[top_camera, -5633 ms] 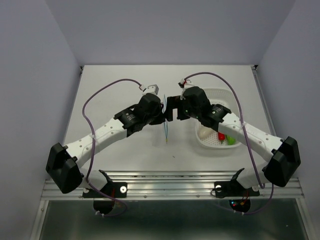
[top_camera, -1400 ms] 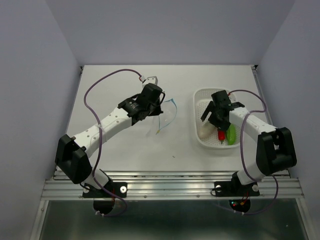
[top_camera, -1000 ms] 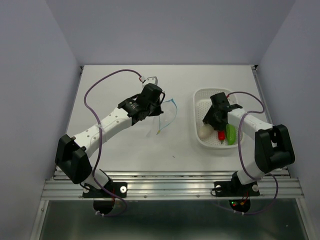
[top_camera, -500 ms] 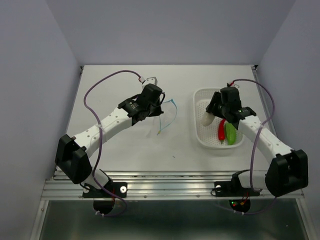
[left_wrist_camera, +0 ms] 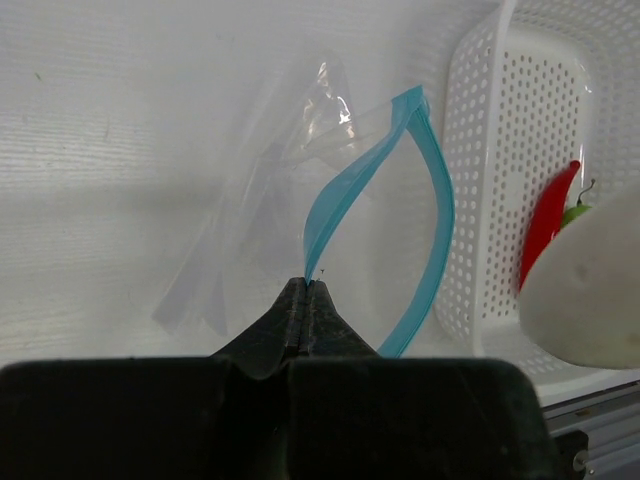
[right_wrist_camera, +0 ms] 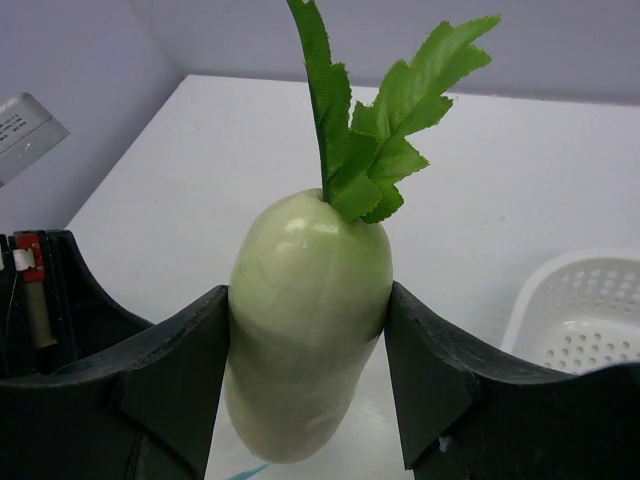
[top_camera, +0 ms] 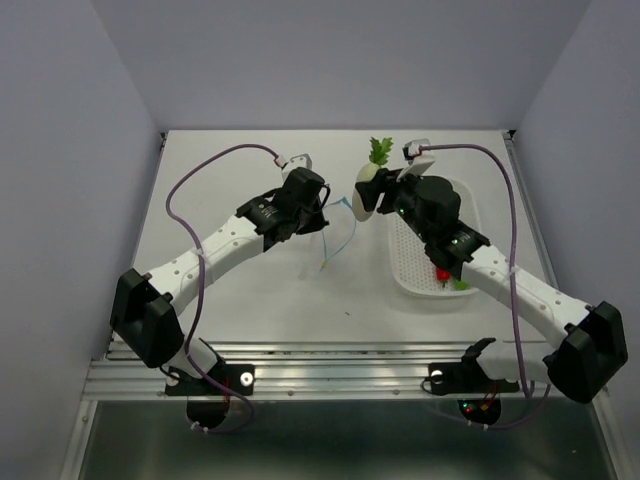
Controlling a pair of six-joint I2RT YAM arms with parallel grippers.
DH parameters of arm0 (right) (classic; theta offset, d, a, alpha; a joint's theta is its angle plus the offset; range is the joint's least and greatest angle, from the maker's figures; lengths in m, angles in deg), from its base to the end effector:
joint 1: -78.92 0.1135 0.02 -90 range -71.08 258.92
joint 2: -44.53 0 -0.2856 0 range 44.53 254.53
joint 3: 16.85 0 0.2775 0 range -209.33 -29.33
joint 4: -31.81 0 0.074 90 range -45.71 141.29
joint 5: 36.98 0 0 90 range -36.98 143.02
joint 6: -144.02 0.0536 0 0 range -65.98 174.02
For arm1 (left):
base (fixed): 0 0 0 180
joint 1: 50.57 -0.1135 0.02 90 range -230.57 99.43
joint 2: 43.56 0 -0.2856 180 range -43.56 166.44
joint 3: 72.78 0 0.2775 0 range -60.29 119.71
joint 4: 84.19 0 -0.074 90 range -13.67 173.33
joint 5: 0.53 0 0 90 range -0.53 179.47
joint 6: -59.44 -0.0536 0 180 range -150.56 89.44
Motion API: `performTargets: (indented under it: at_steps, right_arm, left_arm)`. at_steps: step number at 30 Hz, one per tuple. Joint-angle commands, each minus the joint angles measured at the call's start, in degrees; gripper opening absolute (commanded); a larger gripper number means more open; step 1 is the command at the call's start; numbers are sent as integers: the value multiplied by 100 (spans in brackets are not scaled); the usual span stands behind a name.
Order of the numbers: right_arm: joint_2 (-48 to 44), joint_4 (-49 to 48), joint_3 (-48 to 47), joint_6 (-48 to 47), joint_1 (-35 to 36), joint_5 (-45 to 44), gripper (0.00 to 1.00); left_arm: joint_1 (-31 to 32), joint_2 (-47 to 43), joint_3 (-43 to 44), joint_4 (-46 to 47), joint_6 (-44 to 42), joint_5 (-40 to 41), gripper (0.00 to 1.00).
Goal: Place the food in the zip-top bag and seal the zipper
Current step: Place the fake vegetable in the zipper food storage bag.
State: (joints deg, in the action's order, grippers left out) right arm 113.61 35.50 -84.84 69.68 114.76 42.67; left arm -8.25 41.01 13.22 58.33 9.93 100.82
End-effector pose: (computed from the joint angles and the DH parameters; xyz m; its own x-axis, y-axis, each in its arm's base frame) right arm 0.2665 0.1806 0.3644 -0.1813 0.1966 -0.9636 -0.3966 0.8820 0.2546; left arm 0.2827 -0.2431 0.3303 -0.6831 -0.2389 -0.6901 0.1300 0.8901 -0.4369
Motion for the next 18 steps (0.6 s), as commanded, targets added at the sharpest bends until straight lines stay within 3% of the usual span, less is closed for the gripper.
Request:
performTargets:
  at_steps: [1,18]
  right_arm:
    - [378,-957,-162,-248,256,-11,25]
    - [1046,-1370,338,-55,829,-564,25]
  left_arm:
    - [30,-284,-4,161,161,-54,0]
    - [30,-257,-162,319,372,-204,0]
